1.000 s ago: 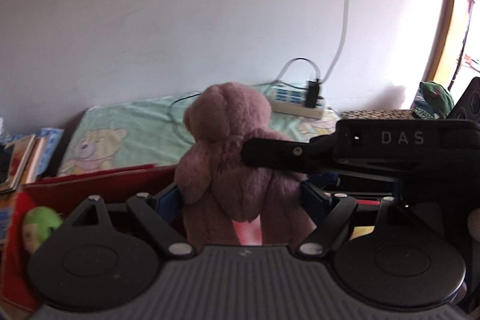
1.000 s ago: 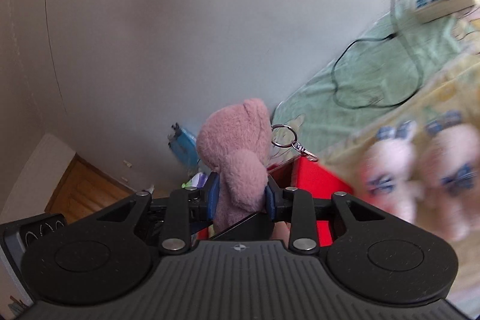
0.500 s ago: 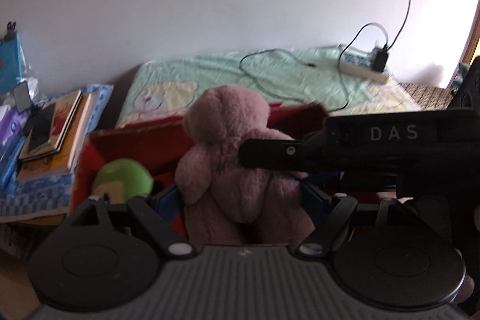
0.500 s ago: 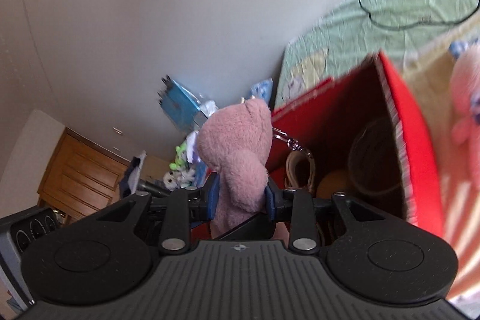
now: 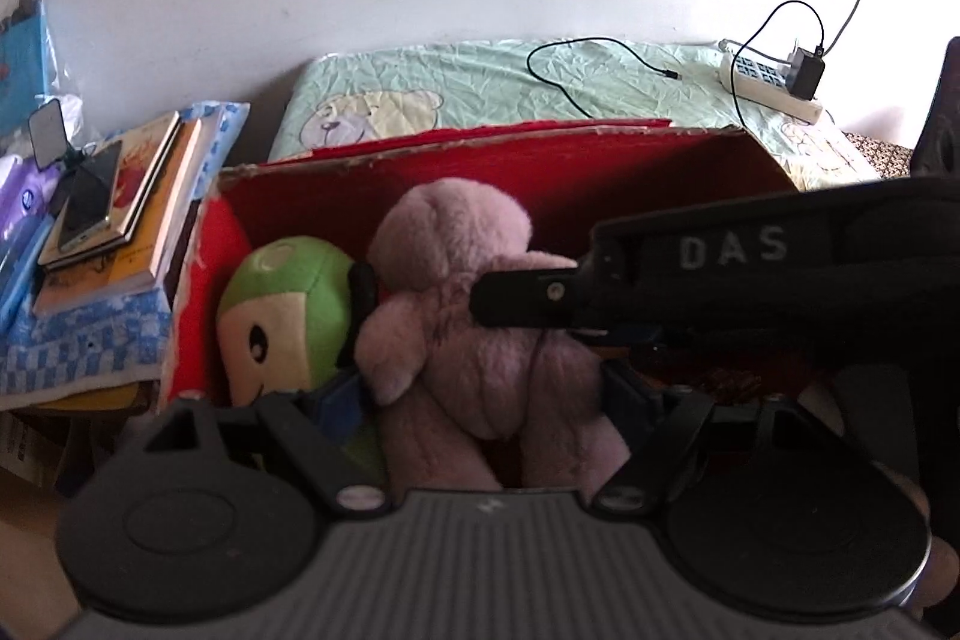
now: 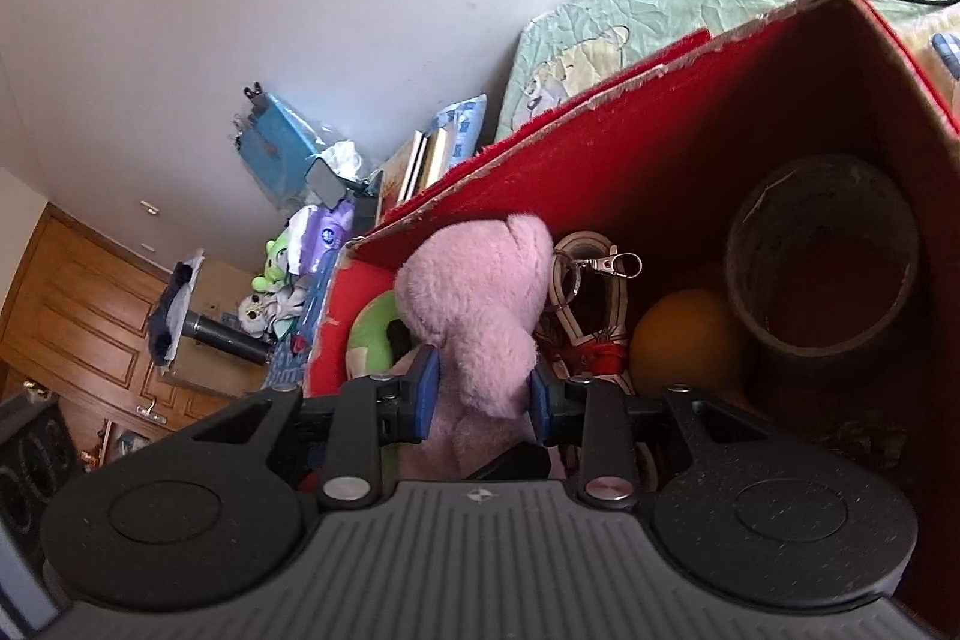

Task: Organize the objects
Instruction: 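Lower the teddy bear into the red box and open the right gripper, then move the right gripper from the box to the yellow tiger plush, then grasp the yellow tiger plush by its red belly with the right gripper, then lift the yellow tiger plush off the bed with the right gripper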

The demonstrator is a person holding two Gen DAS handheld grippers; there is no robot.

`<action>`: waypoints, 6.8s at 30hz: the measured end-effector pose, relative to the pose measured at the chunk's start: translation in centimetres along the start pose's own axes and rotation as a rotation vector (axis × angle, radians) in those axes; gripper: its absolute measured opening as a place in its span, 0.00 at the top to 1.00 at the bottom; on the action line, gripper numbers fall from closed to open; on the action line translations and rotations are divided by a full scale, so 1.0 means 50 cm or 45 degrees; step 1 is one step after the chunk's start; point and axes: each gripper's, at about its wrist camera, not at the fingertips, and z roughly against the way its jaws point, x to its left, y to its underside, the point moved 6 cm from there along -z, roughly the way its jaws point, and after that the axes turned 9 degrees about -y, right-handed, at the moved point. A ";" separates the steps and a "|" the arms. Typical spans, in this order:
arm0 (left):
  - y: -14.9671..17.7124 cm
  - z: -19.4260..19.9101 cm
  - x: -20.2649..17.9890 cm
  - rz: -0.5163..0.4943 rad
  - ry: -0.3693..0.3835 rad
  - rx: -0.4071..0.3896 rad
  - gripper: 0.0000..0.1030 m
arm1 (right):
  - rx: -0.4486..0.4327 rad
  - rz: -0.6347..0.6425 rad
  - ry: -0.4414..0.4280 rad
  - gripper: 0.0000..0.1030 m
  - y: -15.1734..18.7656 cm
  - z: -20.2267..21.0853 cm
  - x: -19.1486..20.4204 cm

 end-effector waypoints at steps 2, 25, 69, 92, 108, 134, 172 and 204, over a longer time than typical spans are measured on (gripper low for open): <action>0.001 -0.008 0.001 -0.003 -0.006 0.011 0.24 | 0.007 -0.009 0.012 0.68 -0.002 -0.007 -0.006; -0.020 0.000 -0.032 -0.074 -0.144 0.138 0.14 | -0.041 0.029 0.084 0.56 -0.013 0.038 -0.012; -0.079 0.112 -0.269 -0.060 -0.278 0.050 0.10 | -0.231 0.191 0.121 0.53 -0.049 0.315 -0.043; -0.085 0.092 -0.547 -0.147 -0.191 0.102 0.10 | -0.257 0.101 0.228 0.47 -0.058 0.521 -0.202; -0.056 0.040 -0.668 -0.249 -0.130 0.191 0.09 | -0.282 -0.006 0.313 0.47 -0.043 0.617 -0.300; 0.016 -0.035 -0.755 -0.296 -0.020 0.316 0.06 | -0.264 -0.227 0.498 0.48 0.003 0.694 -0.452; -0.116 -0.143 -0.853 -0.207 0.500 0.334 0.00 | -0.387 -0.399 0.304 0.38 -0.148 0.666 -0.553; -0.073 -0.064 -0.869 -0.300 0.619 0.328 0.01 | -0.357 -0.472 0.137 0.54 -0.083 0.693 -0.530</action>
